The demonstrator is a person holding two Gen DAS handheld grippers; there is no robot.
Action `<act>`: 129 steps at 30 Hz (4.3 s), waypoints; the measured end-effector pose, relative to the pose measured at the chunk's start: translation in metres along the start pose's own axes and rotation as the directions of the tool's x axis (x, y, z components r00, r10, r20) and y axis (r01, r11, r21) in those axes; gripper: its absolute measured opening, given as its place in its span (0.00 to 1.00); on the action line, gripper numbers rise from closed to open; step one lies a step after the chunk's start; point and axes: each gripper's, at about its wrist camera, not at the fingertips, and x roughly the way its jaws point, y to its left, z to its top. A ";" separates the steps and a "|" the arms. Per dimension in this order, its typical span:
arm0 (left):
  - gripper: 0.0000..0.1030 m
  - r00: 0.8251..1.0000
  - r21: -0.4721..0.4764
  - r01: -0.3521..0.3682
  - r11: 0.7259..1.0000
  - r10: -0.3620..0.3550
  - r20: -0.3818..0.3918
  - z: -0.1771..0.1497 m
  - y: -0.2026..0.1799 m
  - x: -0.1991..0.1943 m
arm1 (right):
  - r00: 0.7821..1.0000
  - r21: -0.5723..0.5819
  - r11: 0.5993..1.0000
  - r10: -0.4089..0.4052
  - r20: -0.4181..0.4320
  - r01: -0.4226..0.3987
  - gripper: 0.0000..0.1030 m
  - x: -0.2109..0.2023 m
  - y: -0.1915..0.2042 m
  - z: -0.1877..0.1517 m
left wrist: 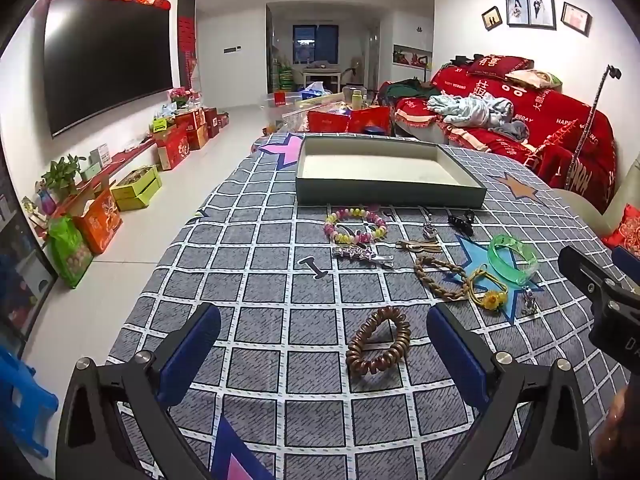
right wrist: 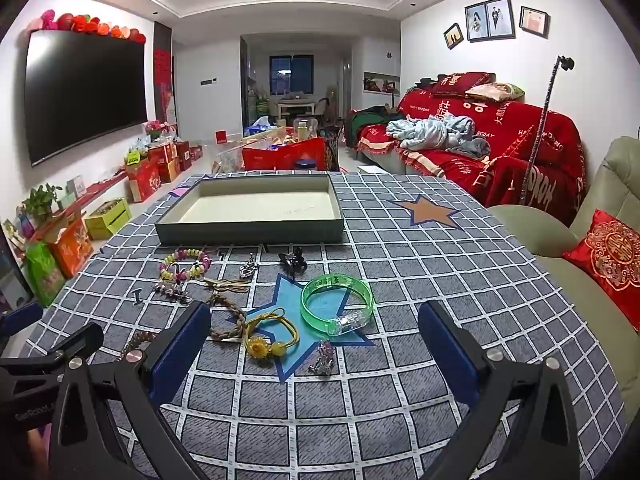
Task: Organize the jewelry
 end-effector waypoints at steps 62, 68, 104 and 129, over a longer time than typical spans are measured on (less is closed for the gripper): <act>1.00 1.000 -0.007 0.000 1.000 0.000 -0.004 -0.005 0.003 0.001 | 1.000 0.005 1.000 0.005 0.010 -0.005 1.00 -0.003 0.000 0.000; 1.00 1.000 -0.008 0.000 1.000 -0.001 -0.010 -0.005 0.002 0.001 | 1.000 0.005 1.000 0.006 0.010 -0.006 1.00 -0.002 0.000 0.000; 1.00 0.967 0.047 0.050 0.998 -0.036 -0.252 0.003 0.008 0.038 | 0.982 0.063 0.998 -0.010 -0.191 0.022 1.00 0.029 -0.018 -0.012; 0.87 0.917 0.143 0.205 0.968 -0.140 -0.374 0.005 -0.012 0.081 | 0.896 0.055 0.998 -0.014 -0.444 0.043 0.64 0.095 -0.018 -0.024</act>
